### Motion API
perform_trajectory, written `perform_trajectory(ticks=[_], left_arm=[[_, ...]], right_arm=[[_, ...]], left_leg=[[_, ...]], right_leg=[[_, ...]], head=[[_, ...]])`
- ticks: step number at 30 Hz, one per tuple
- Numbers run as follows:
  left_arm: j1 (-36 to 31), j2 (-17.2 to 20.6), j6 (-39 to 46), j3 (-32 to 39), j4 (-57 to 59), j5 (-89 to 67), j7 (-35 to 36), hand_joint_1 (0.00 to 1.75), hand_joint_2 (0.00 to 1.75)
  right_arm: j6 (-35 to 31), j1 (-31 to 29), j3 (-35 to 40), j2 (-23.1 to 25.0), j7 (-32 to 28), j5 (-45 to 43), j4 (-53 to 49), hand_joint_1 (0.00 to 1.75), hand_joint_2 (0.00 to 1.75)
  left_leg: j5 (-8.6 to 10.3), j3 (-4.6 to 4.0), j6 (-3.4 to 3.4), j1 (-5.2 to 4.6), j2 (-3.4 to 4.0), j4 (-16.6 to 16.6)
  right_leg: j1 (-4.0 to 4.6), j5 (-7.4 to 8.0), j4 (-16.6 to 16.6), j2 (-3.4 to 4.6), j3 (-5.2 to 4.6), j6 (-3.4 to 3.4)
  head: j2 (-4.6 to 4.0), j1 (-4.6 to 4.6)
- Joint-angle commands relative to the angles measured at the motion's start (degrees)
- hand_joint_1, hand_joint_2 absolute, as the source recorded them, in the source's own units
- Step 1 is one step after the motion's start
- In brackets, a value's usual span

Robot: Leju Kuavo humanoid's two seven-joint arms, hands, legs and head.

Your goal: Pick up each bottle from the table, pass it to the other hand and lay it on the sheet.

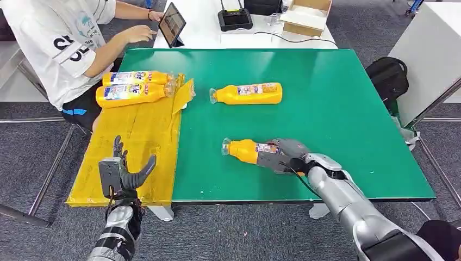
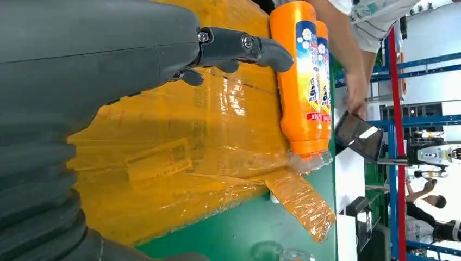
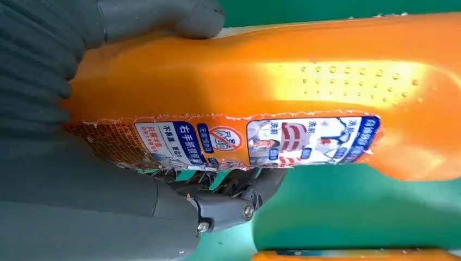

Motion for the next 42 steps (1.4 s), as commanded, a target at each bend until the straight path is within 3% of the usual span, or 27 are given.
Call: perform_trajectory(ticks=[1,2,4,5,12,15,19,23,28,32,38,42], left_arm=[[-0.99,0.53,-0.51,-0.46,1.92,0.39,0.1,0.0,1.75],[-0.18,0.15,-0.88,-0.48,0.2,0.38,0.17,0.0,1.75],[1.22,-0.79,-1.92,-1.33,-3.24,0.32,0.76,0.0,1.75],[1.46,-1.02,-1.71,-1.62,-3.92,0.18,1.29,0.0,1.75],[1.41,-0.82,-1.68,-1.94,-3.99,0.18,1.78,0.0,1.75],[1.88,-1.9,-6.74,-4.37,-6.36,2.83,2.69,0.0,1.75],[3.7,-2.46,-13.34,-11.15,-12.77,8.48,6.9,0.0,1.75],[4.72,-1.04,-19.56,-17.62,-17.17,11.69,8.06,0.0,1.75],[4.99,-0.71,-19.56,-17.83,-17.4,11.89,8.16,0.0,1.75],[5.17,-0.33,-26.53,-21.04,-18.18,15.29,9.37,0.0,1.75],[2.63,-0.62,-27.75,-22.82,-14.49,14.73,9.46,0.0,1.75],[3.13,-0.28,-24.38,-24.22,-15.7,10.03,7.86,0.0,1.75]], right_arm=[[-8.85,7.11,-4.28,2.52,-5.06,-5.95,-9.18,1.75,1.75],[-15.46,10.03,-8.29,4.83,-8.52,-6.13,-14.72,1.75,1.75],[-21.54,14.88,-13.31,8.49,-11.03,-5.38,-26.49,1.75,1.75],[-21.59,15.63,-13.29,8.75,-9.9,-4.67,-28.89,1.75,1.75],[-20.99,15.72,-13.9,8.44,-9.5,-4.39,-28.79,1.75,1.75],[-31.09,18.69,-19.73,13.0,-20.25,-6.22,-35.56,1.75,1.75],[-38.66,21.82,-21.82,14.72,-24.0,-4.52,-41.58,1.75,1.75],[-36.05,21.26,-21.71,14.72,-28.03,-7.06,-36.53,1.75,1.75],[-36.25,20.96,-21.87,15.0,-29.13,-7.4,-35.16,1.75,1.75],[-28.07,20.83,-19.75,16.31,-29.99,-9.55,-28.04,1.75,1.75],[-25.42,16.63,-16.25,21.15,-32.85,-10.62,-13.89,1.75,1.75],[-25.48,15.25,-15.16,21.7,-31.97,-10.19,-10.8,1.75,1.75]], left_leg=[[-0.12,0.24,0.04,0.04,0.08,-0.05],[-0.1,0.18,0.01,0.05,0.14,-0.06],[-0.1,0.14,0.01,0.05,0.15,-0.05],[-0.21,0.25,0.0,0.09,0.26,-0.03],[-0.08,-0.13,0.05,0.09,-0.08,0.0],[-0.11,-0.16,0.07,0.07,0.01,0.02],[-0.11,-0.29,0.03,0.01,-0.12,0.07],[-0.2,-0.04,0.05,0.03,-0.04,0.04],[-0.16,-0.03,0.06,0.0,0.09,0.0],[-0.11,-0.07,0.04,0.01,0.05,-0.07],[-0.19,0.17,0.04,0.04,0.29,-0.1],[-0.12,-0.04,0.04,0.03,0.2,-0.06]], right_leg=[[0.08,-0.09,-0.06,0.0,0.24,-0.21],[0.08,-0.05,-0.06,0.08,0.16,-0.16],[0.08,-0.04,-0.04,0.08,0.1,-0.16],[0.14,-0.12,-0.01,0.16,0.16,-0.26],[0.1,-0.11,0.01,-0.09,-0.13,-0.13],[0.04,-0.12,0.05,-0.03,-0.14,-0.15],[0.01,-0.15,0.1,-0.15,-0.25,-0.16],[0.07,-0.19,0.03,-0.09,-0.01,-0.21],[0.05,-0.12,-0.01,0.02,-0.04,-0.19],[0.04,-0.07,-0.07,-0.01,-0.06,-0.15],[0.09,-0.08,-0.09,0.21,0.1,-0.24],[0.06,-0.04,-0.05,0.14,-0.09,-0.16]], head=[[0.0,0.02],[0.0,0.0],[0.0,-0.02],[0.0,0.0],[0.0,0.0],[0.0,0.0],[0.0,-0.02],[0.0,0.0],[0.0,0.0],[0.0,0.0],[0.0,0.0],[0.0,0.0]])
